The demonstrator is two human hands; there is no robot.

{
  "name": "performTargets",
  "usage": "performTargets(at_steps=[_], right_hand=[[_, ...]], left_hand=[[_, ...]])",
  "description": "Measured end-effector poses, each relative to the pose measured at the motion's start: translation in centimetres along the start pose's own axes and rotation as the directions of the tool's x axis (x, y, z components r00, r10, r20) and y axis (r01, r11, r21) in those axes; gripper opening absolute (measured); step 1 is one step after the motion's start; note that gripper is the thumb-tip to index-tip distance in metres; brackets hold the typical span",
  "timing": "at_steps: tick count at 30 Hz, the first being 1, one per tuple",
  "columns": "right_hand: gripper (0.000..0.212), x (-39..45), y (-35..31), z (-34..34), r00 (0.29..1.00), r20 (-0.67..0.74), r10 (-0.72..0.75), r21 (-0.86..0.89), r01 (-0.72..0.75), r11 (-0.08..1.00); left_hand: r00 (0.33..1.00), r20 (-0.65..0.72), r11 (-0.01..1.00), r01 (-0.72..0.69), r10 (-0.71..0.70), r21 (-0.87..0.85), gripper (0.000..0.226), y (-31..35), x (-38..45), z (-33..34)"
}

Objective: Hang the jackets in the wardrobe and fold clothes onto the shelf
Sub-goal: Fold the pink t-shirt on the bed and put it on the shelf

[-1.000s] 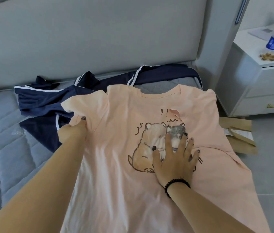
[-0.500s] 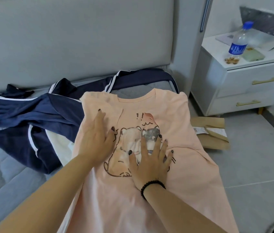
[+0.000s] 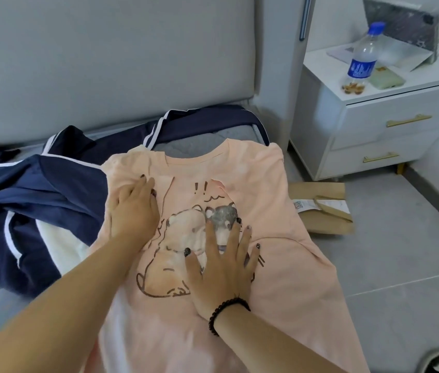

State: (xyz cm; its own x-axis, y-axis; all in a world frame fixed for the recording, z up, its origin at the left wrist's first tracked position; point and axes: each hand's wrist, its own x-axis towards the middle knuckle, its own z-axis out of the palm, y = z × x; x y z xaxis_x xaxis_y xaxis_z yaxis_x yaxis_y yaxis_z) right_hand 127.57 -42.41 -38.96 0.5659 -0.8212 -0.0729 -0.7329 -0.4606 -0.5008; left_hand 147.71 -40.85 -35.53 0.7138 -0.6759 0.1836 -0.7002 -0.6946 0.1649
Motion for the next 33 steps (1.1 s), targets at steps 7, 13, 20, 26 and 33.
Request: performTargets(at_steps=[7,13,20,26,33], right_hand=[[0.043,4.4,0.5,-6.7,0.859,-0.482,-0.175,0.511,0.437,0.74],[0.047,17.2,3.3,-8.7,0.93,-0.291,-0.226,0.37,0.327,0.87],[0.032,23.9,5.0,-4.9,0.939,-0.223,-0.261,-0.248,0.204,0.947],[0.051,26.7,5.4,-4.5,0.924,-0.185,-0.335,-0.364,0.253,0.897],[0.027,24.4,5.3,-5.3,0.837,-0.29,-0.465,-0.307,0.379,0.873]], left_hand=[[0.998,0.05,0.989,-0.043,0.036,0.14,0.056,-0.9,1.2,2.0],[0.988,0.001,0.969,-0.153,0.156,0.191,0.049,-1.1,3.4,1.0],[0.999,0.04,0.989,-0.038,0.032,0.141,0.023,-2.6,10.5,1.9],[0.962,-0.236,0.973,-0.088,0.139,0.214,0.048,-3.8,11.5,4.5],[0.954,-0.26,0.941,-0.059,0.151,0.332,0.039,-2.6,11.4,4.0]])
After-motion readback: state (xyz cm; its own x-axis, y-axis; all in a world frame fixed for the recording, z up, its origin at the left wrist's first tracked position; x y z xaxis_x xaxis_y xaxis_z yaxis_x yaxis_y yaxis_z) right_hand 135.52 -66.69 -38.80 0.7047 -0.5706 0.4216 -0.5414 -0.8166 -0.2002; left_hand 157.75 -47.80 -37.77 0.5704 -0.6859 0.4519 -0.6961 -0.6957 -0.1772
